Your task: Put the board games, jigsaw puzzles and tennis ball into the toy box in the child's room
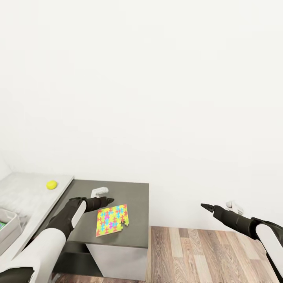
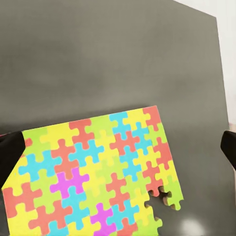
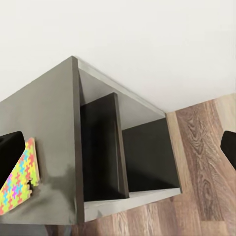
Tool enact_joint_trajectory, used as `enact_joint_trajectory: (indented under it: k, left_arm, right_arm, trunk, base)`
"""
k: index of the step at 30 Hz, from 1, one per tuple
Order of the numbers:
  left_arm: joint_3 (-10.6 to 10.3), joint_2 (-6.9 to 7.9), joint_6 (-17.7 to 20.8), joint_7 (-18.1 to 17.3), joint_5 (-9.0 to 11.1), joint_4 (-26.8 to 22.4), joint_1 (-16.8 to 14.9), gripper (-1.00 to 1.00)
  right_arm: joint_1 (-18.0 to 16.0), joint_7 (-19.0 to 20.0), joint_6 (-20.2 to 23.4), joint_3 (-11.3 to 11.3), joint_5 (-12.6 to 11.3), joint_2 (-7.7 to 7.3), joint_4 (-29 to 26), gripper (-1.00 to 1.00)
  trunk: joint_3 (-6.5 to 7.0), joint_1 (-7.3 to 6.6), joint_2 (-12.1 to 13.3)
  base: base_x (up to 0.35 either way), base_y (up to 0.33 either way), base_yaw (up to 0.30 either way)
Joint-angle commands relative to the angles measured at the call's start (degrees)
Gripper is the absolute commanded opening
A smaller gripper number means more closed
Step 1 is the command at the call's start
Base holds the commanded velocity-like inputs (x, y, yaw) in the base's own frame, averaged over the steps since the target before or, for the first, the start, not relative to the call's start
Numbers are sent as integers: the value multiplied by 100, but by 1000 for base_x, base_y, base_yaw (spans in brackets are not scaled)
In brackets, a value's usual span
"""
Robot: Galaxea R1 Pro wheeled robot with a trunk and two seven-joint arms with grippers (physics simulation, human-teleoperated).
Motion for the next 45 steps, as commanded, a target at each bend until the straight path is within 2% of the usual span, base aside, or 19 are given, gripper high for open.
enact_joint_trajectory:
  k: [1,8,14,24,45]
  left_arm:
    - [13,8,42,2,29,-7,-4,100]
    - [51,184,62,89,36,-9,-4,100]
    - [64,235,67,141,40,-9,-4,100]
    - [55,216,58,443,41,-9,-4,100]
    - [7,192,29,448,43,-9,-4,100]
  right_arm:
    - [-5,2,29,-7,-5,0,-3,100]
    - [-4,3,29,-8,-5,0,-3,100]
    - [-3,3,29,-3,-5,0,-3,100]
    - [-4,3,29,-4,-5,0,-3,100]
    - [-9,3,29,-8,-5,0,-3,100]
  trunk:
    - [-22,3,-13]
    - [-88,3,-13]
    - [-145,3,-13]
    - [-239,3,-13]
    - [-437,3,-13]
  base:
    - [0,0,0]
    - [0,0,0]
    - [0,0,0]
    - [0,0,0]
    - [0,0,0]
